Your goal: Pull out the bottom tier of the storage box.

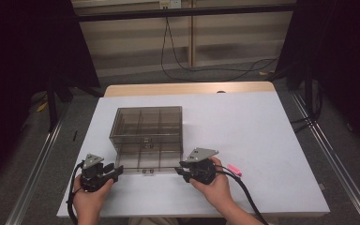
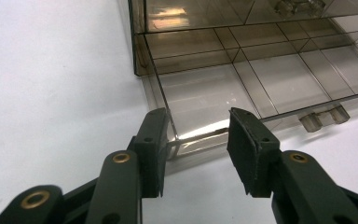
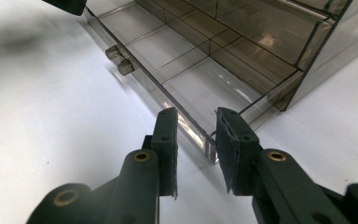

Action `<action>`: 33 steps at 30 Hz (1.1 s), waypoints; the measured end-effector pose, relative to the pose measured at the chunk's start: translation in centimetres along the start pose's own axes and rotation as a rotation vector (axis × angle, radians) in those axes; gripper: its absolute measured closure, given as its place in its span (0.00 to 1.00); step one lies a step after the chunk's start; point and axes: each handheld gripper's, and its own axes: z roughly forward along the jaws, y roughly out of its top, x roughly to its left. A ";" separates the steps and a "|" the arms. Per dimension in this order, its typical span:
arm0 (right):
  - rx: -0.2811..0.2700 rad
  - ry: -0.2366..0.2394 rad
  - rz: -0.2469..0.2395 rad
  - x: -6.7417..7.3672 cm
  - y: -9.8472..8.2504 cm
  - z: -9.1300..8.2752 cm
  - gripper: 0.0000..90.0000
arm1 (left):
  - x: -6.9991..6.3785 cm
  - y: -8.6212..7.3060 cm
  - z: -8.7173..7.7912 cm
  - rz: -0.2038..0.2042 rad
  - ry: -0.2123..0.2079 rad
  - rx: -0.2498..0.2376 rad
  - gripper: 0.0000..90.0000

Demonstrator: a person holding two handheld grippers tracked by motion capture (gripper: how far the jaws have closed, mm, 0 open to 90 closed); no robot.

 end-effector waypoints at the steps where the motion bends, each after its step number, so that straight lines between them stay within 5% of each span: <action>1: 0.000 0.000 -0.001 0.0 0.0 0.0 0.77 | -0.1 0.0 0.0 -0.003 0.000 -0.002 0.65; 24: -0.004 0.017 -0.004 0.1 -0.1 -0.2 0.77 | -0.1 -0.1 -0.2 -0.003 0.002 0.002 0.65; 33: -0.002 0.008 -0.017 0.3 -0.1 -0.2 0.71 | -0.1 0.1 -0.3 0.003 -0.009 -0.004 0.56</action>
